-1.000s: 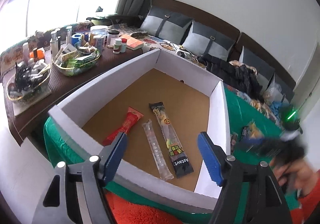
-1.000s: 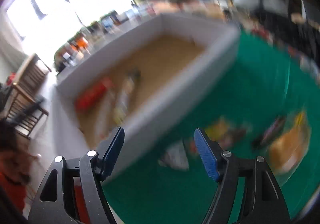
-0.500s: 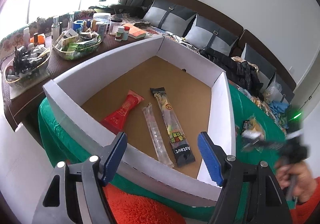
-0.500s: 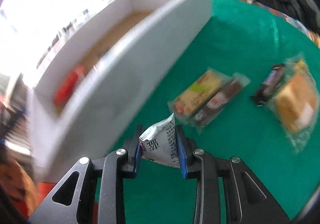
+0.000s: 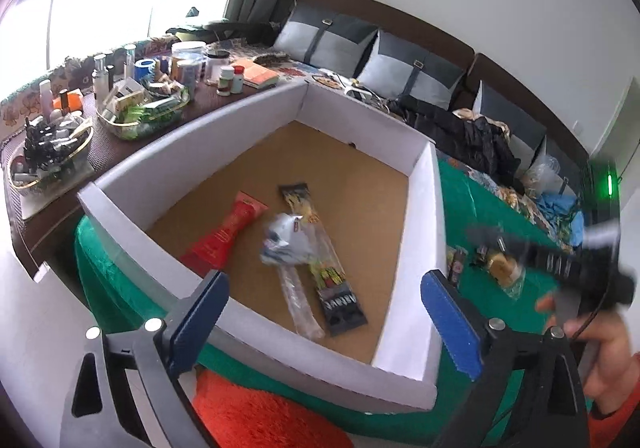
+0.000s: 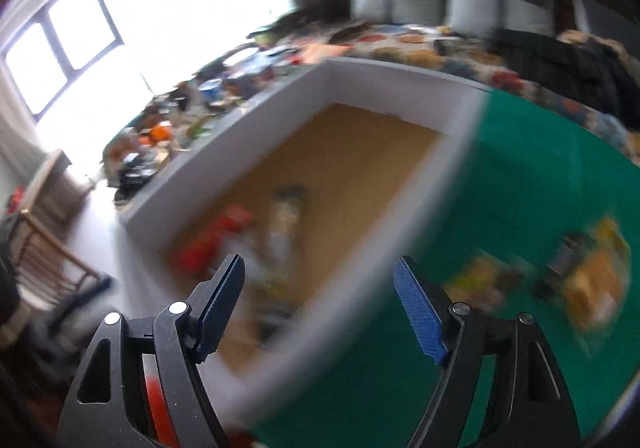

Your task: Organize snacks

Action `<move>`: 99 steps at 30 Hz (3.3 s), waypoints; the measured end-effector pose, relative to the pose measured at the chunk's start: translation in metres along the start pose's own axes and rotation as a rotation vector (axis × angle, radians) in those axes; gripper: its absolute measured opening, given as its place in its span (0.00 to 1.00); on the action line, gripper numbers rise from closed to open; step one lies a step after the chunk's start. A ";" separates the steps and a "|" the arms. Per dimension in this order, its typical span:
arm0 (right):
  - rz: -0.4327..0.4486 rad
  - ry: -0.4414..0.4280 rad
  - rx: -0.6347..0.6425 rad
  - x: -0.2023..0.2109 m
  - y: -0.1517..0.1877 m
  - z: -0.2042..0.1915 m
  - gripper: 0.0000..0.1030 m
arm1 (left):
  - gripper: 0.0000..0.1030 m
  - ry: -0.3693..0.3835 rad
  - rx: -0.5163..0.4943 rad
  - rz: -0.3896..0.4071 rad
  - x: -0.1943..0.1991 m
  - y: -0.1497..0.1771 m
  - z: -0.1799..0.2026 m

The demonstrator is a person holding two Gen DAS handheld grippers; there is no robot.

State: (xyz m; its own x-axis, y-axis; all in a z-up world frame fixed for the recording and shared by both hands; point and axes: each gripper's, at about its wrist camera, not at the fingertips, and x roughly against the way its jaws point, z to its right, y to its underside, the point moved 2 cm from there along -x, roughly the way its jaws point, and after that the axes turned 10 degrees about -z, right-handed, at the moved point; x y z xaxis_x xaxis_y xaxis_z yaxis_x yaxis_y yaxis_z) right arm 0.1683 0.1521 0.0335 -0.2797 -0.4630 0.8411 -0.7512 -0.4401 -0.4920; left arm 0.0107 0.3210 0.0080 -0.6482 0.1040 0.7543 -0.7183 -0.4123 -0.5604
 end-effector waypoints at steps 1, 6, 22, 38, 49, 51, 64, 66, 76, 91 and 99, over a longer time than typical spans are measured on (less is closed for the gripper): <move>0.011 0.039 -0.012 0.003 0.015 0.018 0.77 | 0.93 0.010 -0.005 -0.006 -0.002 0.003 0.005; 0.024 0.264 -0.108 0.028 0.121 0.123 0.77 | 0.93 0.095 -0.087 -0.036 -0.012 0.022 0.062; 0.008 0.492 -0.350 0.074 0.235 0.257 0.77 | 0.93 0.043 -0.534 -0.334 -0.157 0.123 0.264; 0.021 0.480 -0.373 0.068 0.233 0.268 0.83 | 1.00 -0.069 -0.534 -0.319 -0.188 0.129 0.263; 0.021 0.479 -0.373 0.068 0.233 0.268 0.83 | 1.00 -0.067 -0.546 -0.318 -0.189 0.129 0.263; 0.021 0.479 -0.373 0.068 0.233 0.269 0.83 | 1.00 -0.065 -0.547 -0.315 -0.189 0.129 0.262; 0.020 0.479 -0.372 0.069 0.233 0.269 0.84 | 1.00 -0.064 -0.550 -0.311 -0.189 0.130 0.262; 0.020 0.479 -0.372 0.069 0.233 0.269 0.84 | 1.00 -0.064 -0.549 -0.314 -0.188 0.130 0.263; 0.020 0.479 -0.372 0.069 0.233 0.269 0.84 | 0.99 -0.093 -0.539 -0.291 -0.175 0.105 0.251; 0.019 0.479 -0.375 0.068 0.233 0.268 0.85 | 0.99 -0.172 -0.496 -0.337 -0.275 -0.015 0.257; 0.018 0.478 -0.375 0.069 0.233 0.268 0.85 | 0.65 -0.078 -0.542 -0.349 -0.279 -0.012 0.248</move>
State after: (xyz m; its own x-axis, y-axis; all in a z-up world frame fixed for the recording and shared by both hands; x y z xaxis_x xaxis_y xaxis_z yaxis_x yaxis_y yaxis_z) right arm 0.1347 -0.1883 -0.0834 -0.4666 -0.0327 0.8838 -0.8789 -0.0944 -0.4675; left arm 0.2633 0.0723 -0.1110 -0.3479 0.0745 0.9346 -0.9224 0.1513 -0.3554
